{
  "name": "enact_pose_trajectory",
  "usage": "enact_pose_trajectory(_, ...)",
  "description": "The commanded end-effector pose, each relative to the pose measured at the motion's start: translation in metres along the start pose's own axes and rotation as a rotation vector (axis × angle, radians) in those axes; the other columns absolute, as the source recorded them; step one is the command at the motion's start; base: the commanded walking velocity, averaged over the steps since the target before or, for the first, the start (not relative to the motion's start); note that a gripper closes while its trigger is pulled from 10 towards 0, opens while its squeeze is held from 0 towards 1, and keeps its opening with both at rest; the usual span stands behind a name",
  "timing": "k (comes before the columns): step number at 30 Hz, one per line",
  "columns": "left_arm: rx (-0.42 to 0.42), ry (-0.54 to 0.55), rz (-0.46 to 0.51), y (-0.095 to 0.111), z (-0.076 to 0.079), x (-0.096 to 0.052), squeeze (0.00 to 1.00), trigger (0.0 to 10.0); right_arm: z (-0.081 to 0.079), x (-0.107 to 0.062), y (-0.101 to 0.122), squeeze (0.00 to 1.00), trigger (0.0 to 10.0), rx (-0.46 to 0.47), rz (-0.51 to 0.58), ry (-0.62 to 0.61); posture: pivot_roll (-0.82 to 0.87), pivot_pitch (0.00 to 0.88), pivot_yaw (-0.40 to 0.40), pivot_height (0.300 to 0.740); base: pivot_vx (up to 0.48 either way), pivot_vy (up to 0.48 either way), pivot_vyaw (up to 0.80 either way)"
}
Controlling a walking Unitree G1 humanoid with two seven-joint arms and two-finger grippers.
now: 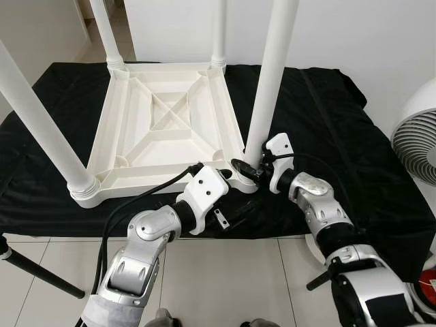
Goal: Building children table
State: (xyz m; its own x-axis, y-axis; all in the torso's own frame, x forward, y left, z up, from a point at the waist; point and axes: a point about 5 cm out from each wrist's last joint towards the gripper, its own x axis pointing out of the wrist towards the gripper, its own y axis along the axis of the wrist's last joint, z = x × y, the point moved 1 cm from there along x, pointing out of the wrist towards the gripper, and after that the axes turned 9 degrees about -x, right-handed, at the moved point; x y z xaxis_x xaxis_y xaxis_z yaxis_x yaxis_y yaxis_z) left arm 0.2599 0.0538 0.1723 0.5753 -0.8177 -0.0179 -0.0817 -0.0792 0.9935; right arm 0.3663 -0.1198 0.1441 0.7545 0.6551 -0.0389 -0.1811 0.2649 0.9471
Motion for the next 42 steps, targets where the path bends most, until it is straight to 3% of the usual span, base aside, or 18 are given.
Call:
enact_pose_trajectory(1,-0.011,0.07,0.006,-0.002,-0.002,0.0,0.0,10.0,0.0,-0.004,-0.009,0.0,10.0,-0.004,-0.053,-0.027,-0.07,0.053,0.019,0.74,0.0,0.0,0.0)
enact_pose_trajectory(3,-0.013,0.07,0.006,-0.002,-0.001,0.0,0.0,10.0,-0.004,-0.003,-0.009,0.0,10.0,0.017,-0.046,-0.05,-0.07,0.06,0.012,0.74,0.0,0.0,0.0)
enact_pose_trajectory(5,-0.016,0.066,0.003,-0.003,0.0,0.0,0.0,10.0,-0.012,-0.001,-0.002,0.0,10.0,0.107,-0.02,-0.207,-0.07,0.059,0.009,0.74,0.0,0.0,0.0)
enact_pose_trajectory(6,-0.016,0.066,0.003,-0.003,0.0,0.0,0.0,10.0,-0.012,-0.001,-0.002,0.0,10.0,0.107,-0.02,-0.207,-0.07,0.059,0.009,0.74,0.0,0.0,0.0)
enact_pose_trajectory(8,-0.016,0.064,0.001,-0.004,0.001,-0.001,0.0,10.0,-0.015,-0.003,-0.001,0.0,10.0,0.174,-0.015,-0.322,-0.07,0.057,0.007,0.74,0.0,0.0,0.0)
enact_pose_trajectory(18,-0.019,0.062,0.002,-0.004,0.003,-0.001,0.0,10.0,-0.037,-0.017,0.005,0.0,10.0,0.241,0.018,-0.606,-0.07,0.05,-0.002,0.74,0.0,0.0,0.0)
enact_pose_trajectory(28,-0.018,0.06,0.003,-0.005,0.003,-0.001,0.0,10.0,-0.044,-0.016,0.014,0.0,10.0,0.254,0.025,-0.597,-0.07,0.043,-0.003,0.74,0.0,0.0,0.0)
enact_pose_trajectory(29,-0.017,0.059,0.003,-0.005,0.003,-0.001,0.0,10.0,-0.046,-0.016,0.016,1.0,10.0,0.265,0.038,-0.583,-0.07,0.042,-0.002,0.74,0.0,0.0,0.0)
enact_pose_trajectory(34,-0.016,0.058,0.004,-0.005,0.004,-0.001,0.0,10.0,-0.049,-0.016,0.022,1.0,10.0,0.278,0.073,-0.523,-0.07,0.042,-0.002,0.74,0.0,0.0,0.0)
enact_pose_trajectory(39,-0.016,0.057,0.004,-0.004,0.004,-0.001,0.0,10.0,-0.041,-0.021,0.018,1.0,10.0,0.226,0.055,-0.458,-0.07,0.046,-0.001,0.74,0.0,0.0,0.0)
enact_pose_trajectory(40,-0.016,0.057,0.003,-0.004,0.004,-0.001,0.0,10.0,-0.036,-0.023,0.014,0.0,10.0,0.208,0.047,-0.419,-0.07,0.047,0.0,0.74,0.0,0.0,0.0)
enact_pose_trajectory(42,-0.016,0.058,0.003,-0.004,0.004,-0.001,0.0,10.0,-0.031,-0.026,0.01,0.0,10.0,0.173,0.042,-0.367,-0.07,0.047,0.0,0.74,0.0,0.0,0.0)
